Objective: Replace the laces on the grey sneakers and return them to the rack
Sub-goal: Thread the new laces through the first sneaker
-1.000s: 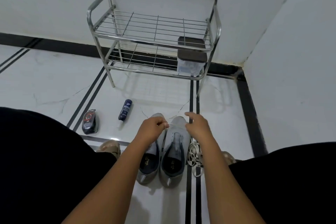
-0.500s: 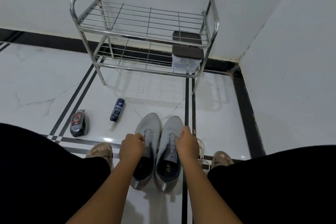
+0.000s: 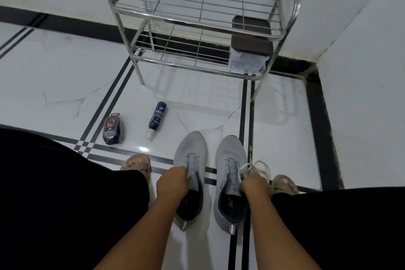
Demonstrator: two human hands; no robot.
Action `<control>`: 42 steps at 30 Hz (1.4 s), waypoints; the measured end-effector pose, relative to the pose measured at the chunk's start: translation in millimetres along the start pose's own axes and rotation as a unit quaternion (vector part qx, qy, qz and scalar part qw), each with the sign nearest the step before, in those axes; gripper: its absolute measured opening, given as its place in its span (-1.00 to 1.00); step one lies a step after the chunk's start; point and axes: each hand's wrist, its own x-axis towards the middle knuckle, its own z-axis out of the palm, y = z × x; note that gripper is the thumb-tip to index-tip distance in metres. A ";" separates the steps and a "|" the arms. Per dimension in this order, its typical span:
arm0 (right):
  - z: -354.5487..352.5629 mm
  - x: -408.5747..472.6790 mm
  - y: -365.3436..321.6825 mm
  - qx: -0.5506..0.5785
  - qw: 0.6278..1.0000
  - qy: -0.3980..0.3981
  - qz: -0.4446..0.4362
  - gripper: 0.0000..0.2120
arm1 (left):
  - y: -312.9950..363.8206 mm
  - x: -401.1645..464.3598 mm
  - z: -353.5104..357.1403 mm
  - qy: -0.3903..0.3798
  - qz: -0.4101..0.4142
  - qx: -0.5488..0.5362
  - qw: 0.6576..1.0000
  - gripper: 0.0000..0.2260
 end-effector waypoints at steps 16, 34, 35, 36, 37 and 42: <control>40.6 -7.2 -97.5 0.236 0.936 -0.025 -0.259 -0.87 | 7.9 32.0 5.5 0.010 -0.105 -0.120 0.987 -0.71; 68.6 -17.1 -92.1 -0.134 0.940 0.107 -0.296 -0.81 | 4.8 27.0 8.2 0.022 -0.071 -0.159 0.984 -0.81; 67.5 -15.9 -89.8 -0.105 0.948 0.109 -0.280 -0.82 | 4.9 26.9 8.0 0.024 -0.071 -0.161 0.984 -0.82; 67.2 -14.8 -87.0 -0.065 0.955 0.107 -0.268 -0.83 | 4.8 26.9 7.9 0.024 -0.072 -0.166 0.983 -0.82; 68.5 -12.7 -84.0 -0.026 0.959 0.106 -0.263 -0.84 | 4.6 27.2 8.0 0.024 -0.074 -0.172 0.982 -0.82; 72.0 -12.9 -76.9 0.012 0.955 0.105 -0.276 -0.84 | 4.5 27.9 8.2 0.019 -0.077 -0.182 0.980 -0.83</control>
